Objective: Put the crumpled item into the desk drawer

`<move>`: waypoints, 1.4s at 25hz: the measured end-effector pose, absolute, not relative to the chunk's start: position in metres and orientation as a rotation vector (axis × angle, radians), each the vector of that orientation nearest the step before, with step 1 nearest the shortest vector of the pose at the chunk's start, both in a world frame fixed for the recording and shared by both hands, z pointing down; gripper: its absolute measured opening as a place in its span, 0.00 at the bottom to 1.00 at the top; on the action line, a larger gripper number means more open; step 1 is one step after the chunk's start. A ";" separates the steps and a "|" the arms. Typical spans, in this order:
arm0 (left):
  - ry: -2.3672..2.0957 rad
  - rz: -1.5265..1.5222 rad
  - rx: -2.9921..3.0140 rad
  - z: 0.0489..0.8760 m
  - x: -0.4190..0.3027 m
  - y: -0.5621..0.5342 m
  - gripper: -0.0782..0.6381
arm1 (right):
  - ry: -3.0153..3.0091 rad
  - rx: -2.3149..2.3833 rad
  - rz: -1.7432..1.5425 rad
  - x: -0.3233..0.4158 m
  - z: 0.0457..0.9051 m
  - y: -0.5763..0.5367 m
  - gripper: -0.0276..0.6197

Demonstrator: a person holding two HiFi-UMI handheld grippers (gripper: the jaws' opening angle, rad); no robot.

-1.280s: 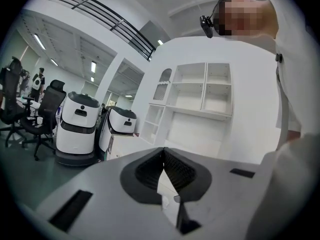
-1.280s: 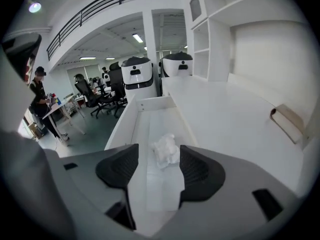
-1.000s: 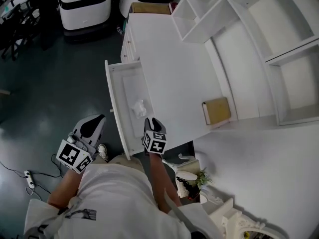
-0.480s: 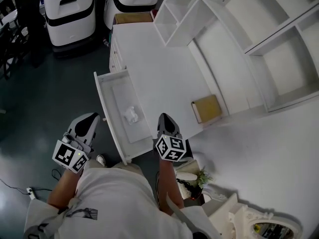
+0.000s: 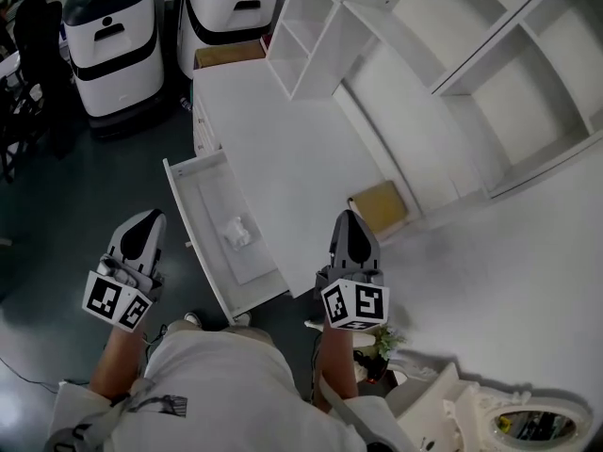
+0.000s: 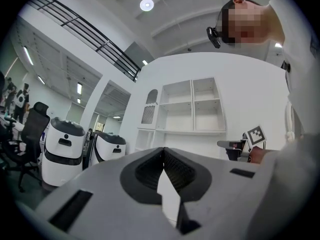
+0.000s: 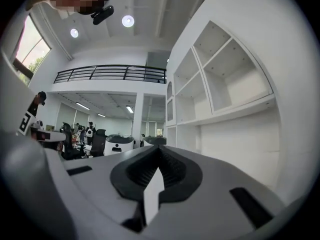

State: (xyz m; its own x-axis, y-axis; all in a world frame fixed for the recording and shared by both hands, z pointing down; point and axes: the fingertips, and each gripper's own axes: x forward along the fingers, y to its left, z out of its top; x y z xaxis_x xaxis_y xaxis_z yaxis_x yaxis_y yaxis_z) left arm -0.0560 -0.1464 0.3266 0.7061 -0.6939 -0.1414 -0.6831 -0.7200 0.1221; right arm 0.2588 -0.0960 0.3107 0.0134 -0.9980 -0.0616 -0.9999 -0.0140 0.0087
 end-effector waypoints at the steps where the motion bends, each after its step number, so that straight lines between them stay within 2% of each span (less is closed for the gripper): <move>1: -1.153 -0.277 2.854 0.322 -0.055 -0.147 0.13 | 2.167 -2.204 0.099 0.260 0.302 -0.090 0.06; 11: -1.249 -0.270 2.907 0.301 -0.028 -0.137 0.13 | 2.083 -2.223 0.291 0.300 0.263 -0.033 0.06; 24: -1.335 -0.182 2.877 0.305 -0.039 -0.123 0.13 | 2.144 -2.304 0.162 0.309 0.312 -0.026 0.06; 35: -1.334 -0.194 2.909 0.293 -0.031 -0.120 0.13 | 2.186 -2.236 0.165 0.304 0.306 -0.040 0.06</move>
